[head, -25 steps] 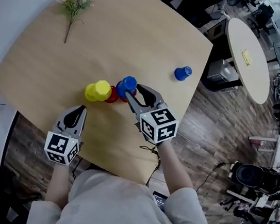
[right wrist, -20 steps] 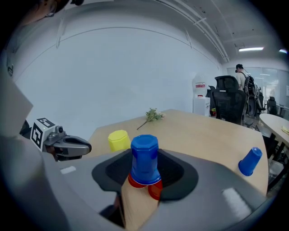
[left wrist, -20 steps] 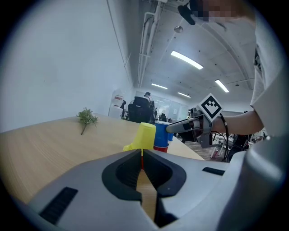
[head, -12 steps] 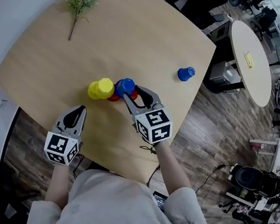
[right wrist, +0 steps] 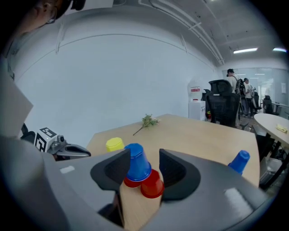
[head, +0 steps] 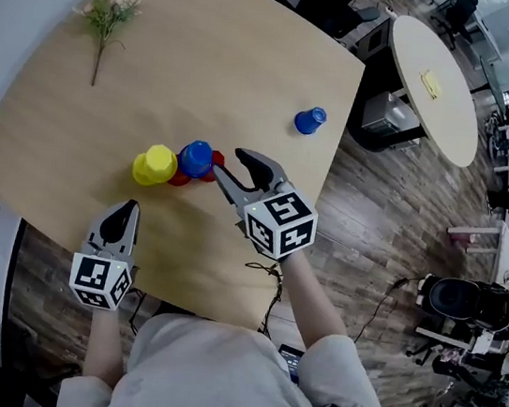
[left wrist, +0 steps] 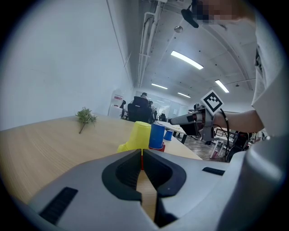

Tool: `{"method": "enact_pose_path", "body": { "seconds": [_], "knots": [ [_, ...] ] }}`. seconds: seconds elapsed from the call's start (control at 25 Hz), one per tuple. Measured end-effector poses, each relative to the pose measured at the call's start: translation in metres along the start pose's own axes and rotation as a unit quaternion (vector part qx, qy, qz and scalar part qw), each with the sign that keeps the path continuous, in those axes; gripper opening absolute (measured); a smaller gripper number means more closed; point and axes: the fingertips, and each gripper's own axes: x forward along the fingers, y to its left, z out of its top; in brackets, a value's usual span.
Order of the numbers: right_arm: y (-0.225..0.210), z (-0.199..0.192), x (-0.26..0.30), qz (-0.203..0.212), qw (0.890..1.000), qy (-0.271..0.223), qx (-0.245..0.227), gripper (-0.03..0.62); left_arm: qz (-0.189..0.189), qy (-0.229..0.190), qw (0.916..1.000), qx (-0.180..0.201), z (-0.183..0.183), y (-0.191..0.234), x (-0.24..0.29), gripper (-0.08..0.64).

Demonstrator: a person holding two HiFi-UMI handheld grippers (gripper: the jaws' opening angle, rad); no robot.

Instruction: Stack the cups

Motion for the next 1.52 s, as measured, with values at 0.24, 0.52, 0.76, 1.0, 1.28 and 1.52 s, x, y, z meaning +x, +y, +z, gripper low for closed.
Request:
{"method": "enact_pose_path", "body": {
  "seconds": [0.24,0.52,0.76,1.0,1.28,1.52],
  "knots": [
    [-0.108,0.013,-0.055,-0.091,0.994,-0.027,0.055,0.21,-0.012,0.001,0.9999,0.004,-0.001,-0.026,0.011,0.017],
    [-0.223,-0.012,-0.092,-0.174,0.975,-0.02,0.137,0.209,-0.014,0.011,0.9998,0.008,-0.007,-0.057,0.019,0.017],
    [-0.268,-0.046,-0.077,-0.19,0.967,0.009,0.169,0.209,0.006,0.022,0.9997,0.006,-0.014,-0.069,0.019,0.017],
    [-0.307,-0.063,-0.054,-0.229,0.955,0.042,0.183,0.221,0.03,0.033,0.999,-0.002,-0.025,-0.066,0.01,0.017],
    [-0.33,-0.072,-0.027,-0.265,0.945,0.068,0.179,0.241,0.053,0.046,0.9975,-0.002,-0.028,-0.046,0.003,0.017],
    [-0.328,-0.072,-0.023,-0.284,0.942,0.064,0.164,0.227,0.06,0.043,0.9973,0.002,-0.022,-0.039,0.005,0.017]
  ]
}}
